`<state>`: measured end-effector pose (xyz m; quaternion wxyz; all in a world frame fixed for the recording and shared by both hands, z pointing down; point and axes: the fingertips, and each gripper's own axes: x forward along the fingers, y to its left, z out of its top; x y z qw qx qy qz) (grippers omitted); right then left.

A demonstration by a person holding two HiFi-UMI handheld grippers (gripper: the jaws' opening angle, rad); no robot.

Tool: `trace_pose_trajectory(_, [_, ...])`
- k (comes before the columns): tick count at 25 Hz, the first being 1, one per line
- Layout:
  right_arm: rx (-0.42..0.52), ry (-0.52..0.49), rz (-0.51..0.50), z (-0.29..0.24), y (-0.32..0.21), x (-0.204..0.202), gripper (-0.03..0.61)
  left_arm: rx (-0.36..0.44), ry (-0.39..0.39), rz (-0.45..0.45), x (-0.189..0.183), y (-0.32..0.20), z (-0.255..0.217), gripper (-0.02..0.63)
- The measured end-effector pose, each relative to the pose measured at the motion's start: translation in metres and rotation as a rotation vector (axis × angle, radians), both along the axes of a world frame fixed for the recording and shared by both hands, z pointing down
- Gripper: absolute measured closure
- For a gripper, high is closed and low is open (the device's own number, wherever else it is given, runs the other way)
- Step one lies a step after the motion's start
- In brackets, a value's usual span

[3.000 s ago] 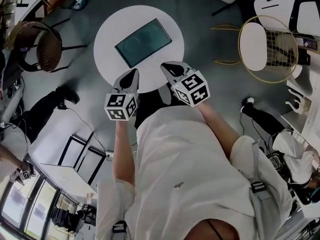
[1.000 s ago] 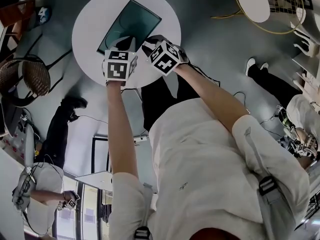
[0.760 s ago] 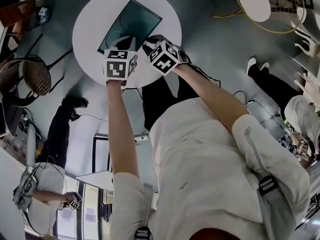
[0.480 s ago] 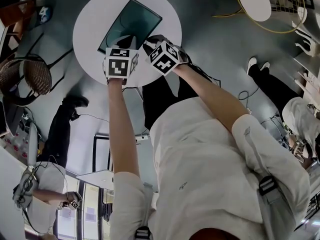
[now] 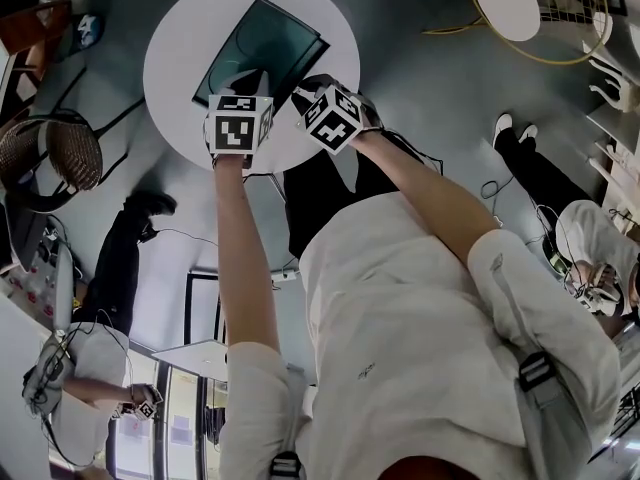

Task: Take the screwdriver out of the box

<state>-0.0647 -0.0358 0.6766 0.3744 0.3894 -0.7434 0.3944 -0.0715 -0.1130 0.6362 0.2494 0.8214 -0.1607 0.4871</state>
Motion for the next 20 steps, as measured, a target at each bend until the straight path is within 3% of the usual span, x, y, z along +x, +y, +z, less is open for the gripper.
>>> trace_pose_trajectory(20, [-0.079, 0.013, -0.027, -0.002, 0.055, 0.015, 0.506, 0.030, -0.033, 0.015, 0.000, -0.001, -0.001, 0.604])
